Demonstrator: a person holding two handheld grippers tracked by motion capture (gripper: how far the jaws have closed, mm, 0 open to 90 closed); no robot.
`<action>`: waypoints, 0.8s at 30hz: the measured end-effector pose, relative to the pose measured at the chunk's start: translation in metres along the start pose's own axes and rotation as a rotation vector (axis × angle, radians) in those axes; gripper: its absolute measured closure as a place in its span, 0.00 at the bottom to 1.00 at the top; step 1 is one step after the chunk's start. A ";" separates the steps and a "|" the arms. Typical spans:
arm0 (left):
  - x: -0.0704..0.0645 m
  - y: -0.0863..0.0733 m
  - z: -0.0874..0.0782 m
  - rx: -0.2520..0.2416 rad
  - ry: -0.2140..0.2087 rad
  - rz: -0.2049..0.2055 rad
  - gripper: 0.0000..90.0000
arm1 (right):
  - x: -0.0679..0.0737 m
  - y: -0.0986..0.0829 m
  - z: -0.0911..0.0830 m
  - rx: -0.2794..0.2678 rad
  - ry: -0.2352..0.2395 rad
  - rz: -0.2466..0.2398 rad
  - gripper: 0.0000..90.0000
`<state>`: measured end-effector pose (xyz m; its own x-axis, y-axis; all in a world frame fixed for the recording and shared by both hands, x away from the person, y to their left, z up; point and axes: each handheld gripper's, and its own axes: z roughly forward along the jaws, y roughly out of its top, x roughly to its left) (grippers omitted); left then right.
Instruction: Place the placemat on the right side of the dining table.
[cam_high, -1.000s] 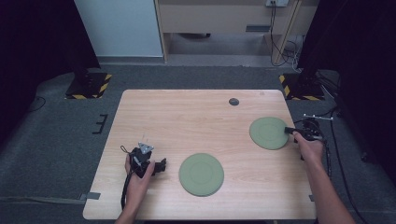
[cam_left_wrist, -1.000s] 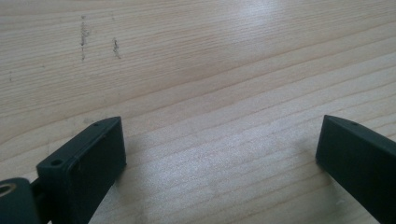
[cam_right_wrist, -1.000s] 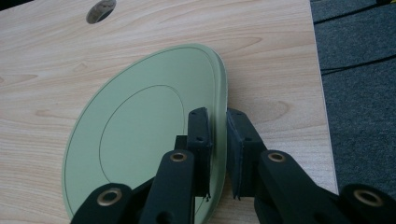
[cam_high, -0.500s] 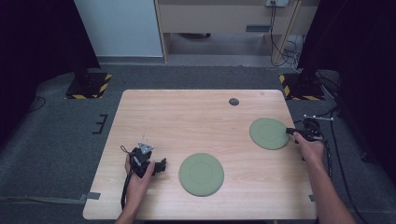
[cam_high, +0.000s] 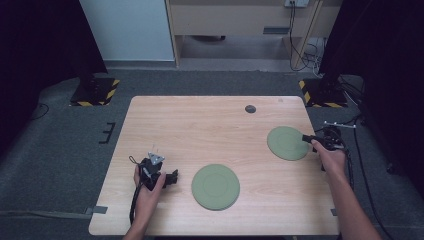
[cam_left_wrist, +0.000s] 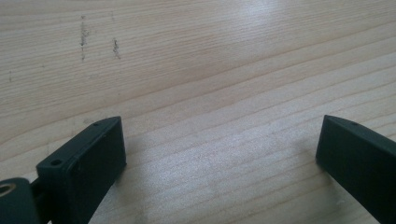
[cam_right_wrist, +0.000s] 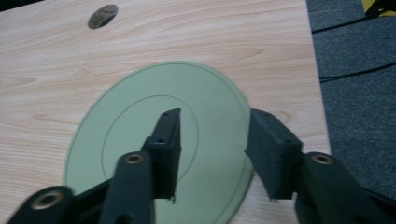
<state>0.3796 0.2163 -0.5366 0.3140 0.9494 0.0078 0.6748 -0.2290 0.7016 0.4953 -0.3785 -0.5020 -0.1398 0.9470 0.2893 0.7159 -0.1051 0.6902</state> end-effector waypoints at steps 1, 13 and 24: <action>0.000 0.000 0.000 0.000 0.000 0.000 0.01 | 0.001 0.000 0.000 -0.001 -0.001 -0.003 0.55; 0.000 0.000 0.000 0.000 -0.001 0.002 0.01 | 0.020 0.010 0.001 -0.015 0.033 -0.029 0.17; 0.000 0.000 0.000 0.002 -0.008 0.009 0.01 | 0.039 0.012 -0.003 -0.048 0.078 -0.090 0.09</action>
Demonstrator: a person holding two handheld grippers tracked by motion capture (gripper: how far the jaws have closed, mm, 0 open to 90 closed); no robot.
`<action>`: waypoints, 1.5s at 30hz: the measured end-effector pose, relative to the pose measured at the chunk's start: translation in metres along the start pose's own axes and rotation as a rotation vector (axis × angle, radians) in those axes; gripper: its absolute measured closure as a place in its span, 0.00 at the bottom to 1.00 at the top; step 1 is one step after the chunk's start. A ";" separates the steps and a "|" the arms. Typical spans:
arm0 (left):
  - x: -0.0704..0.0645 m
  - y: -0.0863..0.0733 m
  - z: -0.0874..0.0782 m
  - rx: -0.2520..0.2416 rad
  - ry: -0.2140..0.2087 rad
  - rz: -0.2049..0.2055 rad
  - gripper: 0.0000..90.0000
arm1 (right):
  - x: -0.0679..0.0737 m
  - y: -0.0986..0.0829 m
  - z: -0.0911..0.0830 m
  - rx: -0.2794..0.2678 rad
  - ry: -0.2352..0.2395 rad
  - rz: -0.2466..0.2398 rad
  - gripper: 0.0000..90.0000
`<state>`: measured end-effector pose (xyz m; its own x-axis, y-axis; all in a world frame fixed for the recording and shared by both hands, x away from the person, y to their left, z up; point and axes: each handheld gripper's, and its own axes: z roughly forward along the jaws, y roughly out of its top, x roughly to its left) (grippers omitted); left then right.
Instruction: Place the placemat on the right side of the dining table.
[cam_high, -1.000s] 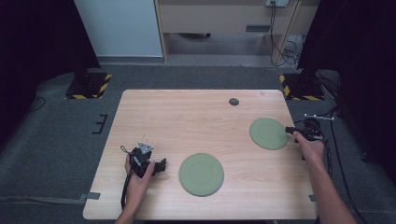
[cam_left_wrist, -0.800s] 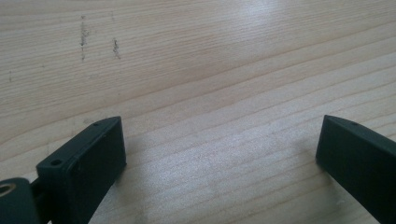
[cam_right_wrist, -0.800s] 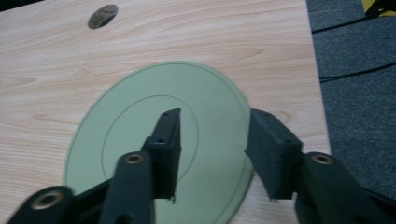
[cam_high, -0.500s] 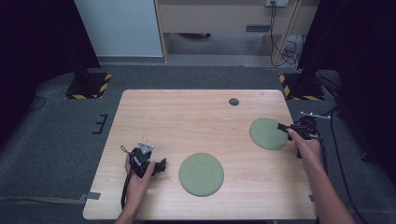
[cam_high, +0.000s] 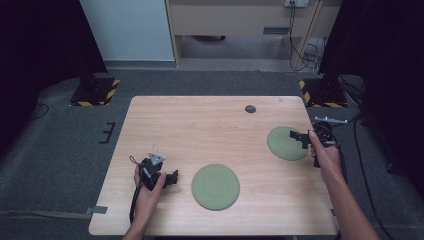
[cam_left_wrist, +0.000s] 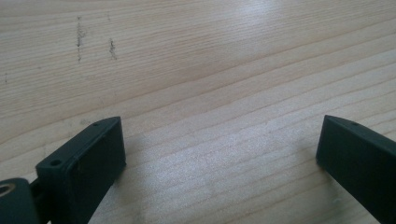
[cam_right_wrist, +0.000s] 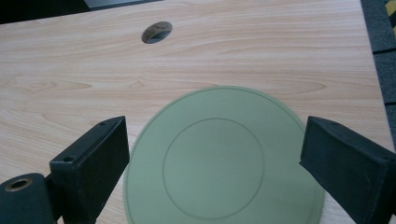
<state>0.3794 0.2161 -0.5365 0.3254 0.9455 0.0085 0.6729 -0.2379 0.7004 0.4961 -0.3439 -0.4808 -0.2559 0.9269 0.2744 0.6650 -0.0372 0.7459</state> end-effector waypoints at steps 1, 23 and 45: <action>0.000 0.000 0.000 0.000 0.000 0.000 0.01 | 0.002 0.000 0.000 -0.001 0.006 0.000 0.09; 0.000 0.000 0.000 0.000 -0.007 0.006 0.01 | 0.027 -0.001 -0.019 -0.099 -0.058 -0.041 0.10; 0.000 0.000 0.000 0.001 -0.010 0.007 0.01 | 0.048 -0.022 -0.032 -0.094 -0.043 -0.138 0.12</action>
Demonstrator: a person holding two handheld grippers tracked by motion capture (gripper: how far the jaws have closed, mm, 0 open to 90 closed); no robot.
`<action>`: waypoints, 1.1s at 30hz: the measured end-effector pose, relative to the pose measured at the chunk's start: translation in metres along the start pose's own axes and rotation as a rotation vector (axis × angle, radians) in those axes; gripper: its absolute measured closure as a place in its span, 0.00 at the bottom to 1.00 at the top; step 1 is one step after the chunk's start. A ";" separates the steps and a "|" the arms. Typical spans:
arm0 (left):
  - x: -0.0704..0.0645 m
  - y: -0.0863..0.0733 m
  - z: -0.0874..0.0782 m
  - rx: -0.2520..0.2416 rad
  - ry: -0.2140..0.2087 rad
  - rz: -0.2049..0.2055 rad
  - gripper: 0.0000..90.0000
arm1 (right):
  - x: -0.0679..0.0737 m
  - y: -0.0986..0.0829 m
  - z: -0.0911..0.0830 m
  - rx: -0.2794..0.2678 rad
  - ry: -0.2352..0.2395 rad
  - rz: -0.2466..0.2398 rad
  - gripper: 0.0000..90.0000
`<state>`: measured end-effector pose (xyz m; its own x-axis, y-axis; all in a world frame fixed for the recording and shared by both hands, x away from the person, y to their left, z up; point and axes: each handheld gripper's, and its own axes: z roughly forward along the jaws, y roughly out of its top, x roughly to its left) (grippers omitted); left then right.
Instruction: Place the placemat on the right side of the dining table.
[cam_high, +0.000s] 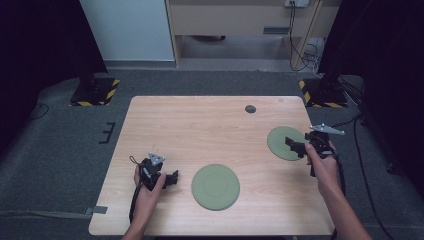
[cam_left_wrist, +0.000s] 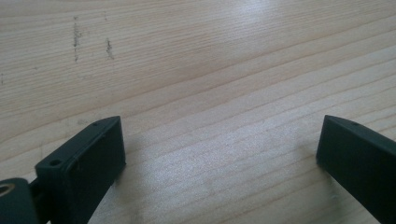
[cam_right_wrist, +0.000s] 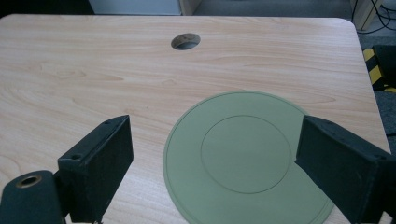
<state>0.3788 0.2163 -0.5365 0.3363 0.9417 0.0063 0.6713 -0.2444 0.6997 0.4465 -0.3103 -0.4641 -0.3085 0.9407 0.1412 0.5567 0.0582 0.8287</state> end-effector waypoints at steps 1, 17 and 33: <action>0.000 0.000 0.000 0.000 0.000 0.000 0.01 | 0.002 -0.001 0.000 0.003 0.002 -0.010 0.12; 0.000 0.000 0.000 0.000 -0.001 0.001 0.01 | 0.022 -0.014 -0.001 0.033 0.026 -0.083 0.12; 0.000 0.000 0.000 0.000 -0.001 0.002 0.01 | 0.036 -0.026 -0.001 0.061 0.046 -0.139 0.12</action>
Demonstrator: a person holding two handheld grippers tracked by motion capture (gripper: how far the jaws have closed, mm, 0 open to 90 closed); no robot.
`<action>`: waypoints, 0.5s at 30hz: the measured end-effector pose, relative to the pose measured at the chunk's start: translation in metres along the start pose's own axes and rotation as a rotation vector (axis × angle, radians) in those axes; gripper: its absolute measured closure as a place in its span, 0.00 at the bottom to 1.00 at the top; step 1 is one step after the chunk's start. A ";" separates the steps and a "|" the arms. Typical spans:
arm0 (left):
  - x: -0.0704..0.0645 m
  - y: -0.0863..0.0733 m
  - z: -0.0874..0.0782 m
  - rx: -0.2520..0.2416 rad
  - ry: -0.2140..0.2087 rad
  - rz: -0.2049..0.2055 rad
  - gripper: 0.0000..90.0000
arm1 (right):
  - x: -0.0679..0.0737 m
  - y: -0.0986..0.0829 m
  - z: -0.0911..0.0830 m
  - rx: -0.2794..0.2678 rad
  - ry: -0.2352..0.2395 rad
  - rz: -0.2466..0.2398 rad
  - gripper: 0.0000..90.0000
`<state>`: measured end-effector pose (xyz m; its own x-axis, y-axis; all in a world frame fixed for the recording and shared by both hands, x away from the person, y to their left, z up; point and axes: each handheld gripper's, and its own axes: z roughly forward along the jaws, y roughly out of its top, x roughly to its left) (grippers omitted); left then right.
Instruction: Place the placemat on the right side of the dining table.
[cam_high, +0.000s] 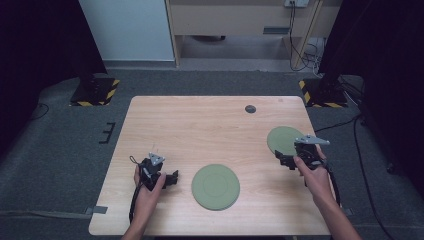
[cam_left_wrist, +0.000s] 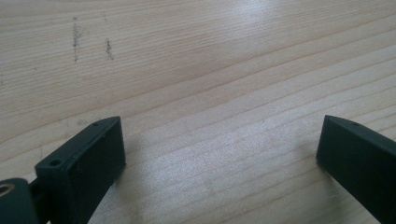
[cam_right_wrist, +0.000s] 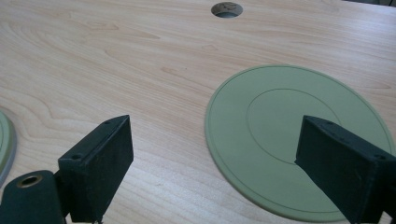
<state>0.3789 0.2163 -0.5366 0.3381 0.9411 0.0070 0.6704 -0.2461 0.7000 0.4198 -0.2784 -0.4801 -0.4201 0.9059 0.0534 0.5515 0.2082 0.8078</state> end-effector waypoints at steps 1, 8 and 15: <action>0.000 0.000 0.000 0.000 0.000 0.000 0.01 | 0.001 -0.001 0.000 0.002 0.002 -0.008 0.12; 0.000 0.000 0.000 0.000 0.000 0.000 0.01 | 0.008 -0.006 0.000 0.014 0.013 -0.022 0.12; 0.000 0.000 0.000 0.000 0.000 0.001 0.01 | 0.012 -0.010 0.000 0.023 0.018 -0.036 0.11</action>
<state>0.3789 0.2164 -0.5365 0.3388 0.9408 0.0071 0.6702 -0.2467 0.7000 0.4091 -0.2694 -0.4881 -0.4526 0.8910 0.0357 0.5522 0.2487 0.7958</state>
